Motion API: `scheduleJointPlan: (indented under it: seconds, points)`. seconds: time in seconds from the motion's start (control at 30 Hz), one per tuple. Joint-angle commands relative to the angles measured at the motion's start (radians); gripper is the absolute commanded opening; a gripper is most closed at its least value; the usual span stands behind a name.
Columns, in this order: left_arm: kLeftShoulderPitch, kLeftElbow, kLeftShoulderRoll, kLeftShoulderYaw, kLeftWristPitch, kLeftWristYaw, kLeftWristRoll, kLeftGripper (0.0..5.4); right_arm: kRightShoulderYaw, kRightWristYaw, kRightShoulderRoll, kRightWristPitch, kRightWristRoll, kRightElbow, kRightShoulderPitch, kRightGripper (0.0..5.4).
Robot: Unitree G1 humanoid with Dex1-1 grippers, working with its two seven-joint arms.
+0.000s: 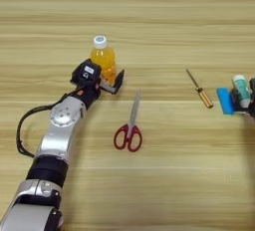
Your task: Move the objects on the table
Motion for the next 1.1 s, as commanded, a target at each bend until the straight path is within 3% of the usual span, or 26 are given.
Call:
scheduleJointPlan:
  seconds: [0.03,0.27,0.37,0.7,1.1]
  points:
    - [0.006,-0.012,-0.004,-0.004,0.011,0.006,0.004,5.35,-0.015,0.005,-0.010,0.024,0.004,0.018,0.006,5.40]
    - [0.008,-0.015,-0.005,-0.005,0.011,0.007,0.004,5.35,-0.018,0.030,-0.005,0.037,0.021,0.032,0.003,5.40]
    - [0.008,-0.015,-0.005,-0.005,0.011,0.007,0.004,5.40,-0.020,0.042,-0.001,0.047,0.031,0.036,0.001,5.09]
    - [0.009,-0.018,-0.006,-0.005,0.012,0.007,0.004,5.40,-0.025,0.146,0.031,0.139,0.144,0.012,0.004,4.03]
    - [0.010,-0.022,-0.009,-0.006,0.011,0.008,0.005,5.40,-0.025,0.161,0.029,0.182,0.178,0.002,0.005,2.76]
